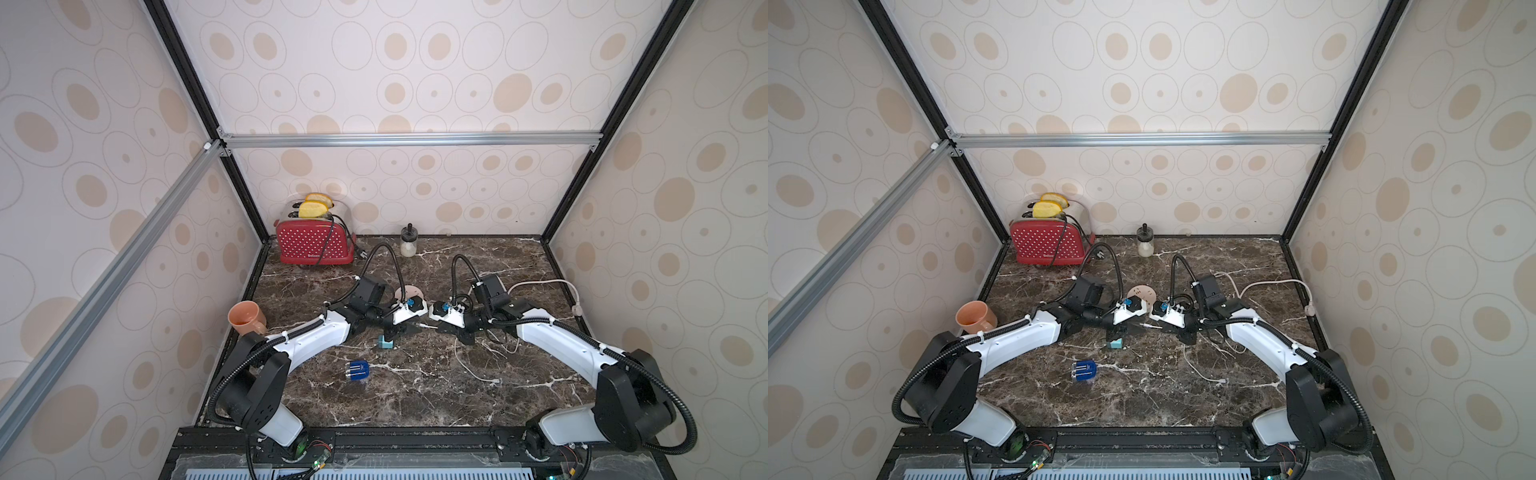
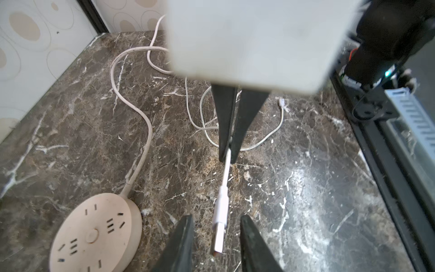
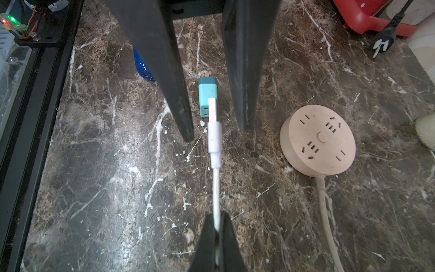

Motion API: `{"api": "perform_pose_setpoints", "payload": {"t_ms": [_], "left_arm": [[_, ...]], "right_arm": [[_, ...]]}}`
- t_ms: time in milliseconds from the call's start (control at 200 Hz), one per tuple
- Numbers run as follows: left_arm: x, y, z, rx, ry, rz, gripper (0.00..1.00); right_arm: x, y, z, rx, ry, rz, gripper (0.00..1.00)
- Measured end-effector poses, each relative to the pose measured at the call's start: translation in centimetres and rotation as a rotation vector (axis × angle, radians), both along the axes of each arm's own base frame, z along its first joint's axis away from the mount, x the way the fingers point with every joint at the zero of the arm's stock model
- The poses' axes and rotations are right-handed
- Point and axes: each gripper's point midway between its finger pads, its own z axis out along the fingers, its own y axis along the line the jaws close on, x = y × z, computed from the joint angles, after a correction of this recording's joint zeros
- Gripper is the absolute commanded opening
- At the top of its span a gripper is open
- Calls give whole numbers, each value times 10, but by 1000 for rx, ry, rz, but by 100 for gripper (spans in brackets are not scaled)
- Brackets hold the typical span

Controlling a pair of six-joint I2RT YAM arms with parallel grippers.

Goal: Charge the electric shaver
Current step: Pick up the charging cable from the center of the board.

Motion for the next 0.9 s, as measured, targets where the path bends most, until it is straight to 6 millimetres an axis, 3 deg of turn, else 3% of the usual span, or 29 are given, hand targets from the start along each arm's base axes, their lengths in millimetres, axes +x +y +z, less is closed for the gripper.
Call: {"api": "perform_pose_setpoints", "payload": {"t_ms": [120,330,431,471,541,631,721,896], "left_arm": [[-1,-1,0,-5,7,-4,35],[-4,-1,0,-9,19,-16,0],[-4,-1,-2,-5,24,-15,0],[-4,-1,-2,-3,21,-16,0],[-2,0,-3,3,8,-15,0],[2,2,-5,21,-26,-7,0],[4,5,-9,37,-75,1,0],[7,13,-20,49,-163,30,0]], "right_arm": [[0,0,0,-1,0,0,0],[0,0,-1,-2,1,-1,0],[1,0,-4,-4,12,-3,0],[1,0,-4,-3,16,-2,6],[1,1,-3,6,38,-11,32],[2,5,5,39,88,-23,49],[9,8,16,80,157,-57,54],[18,19,26,134,294,-68,55]]}}
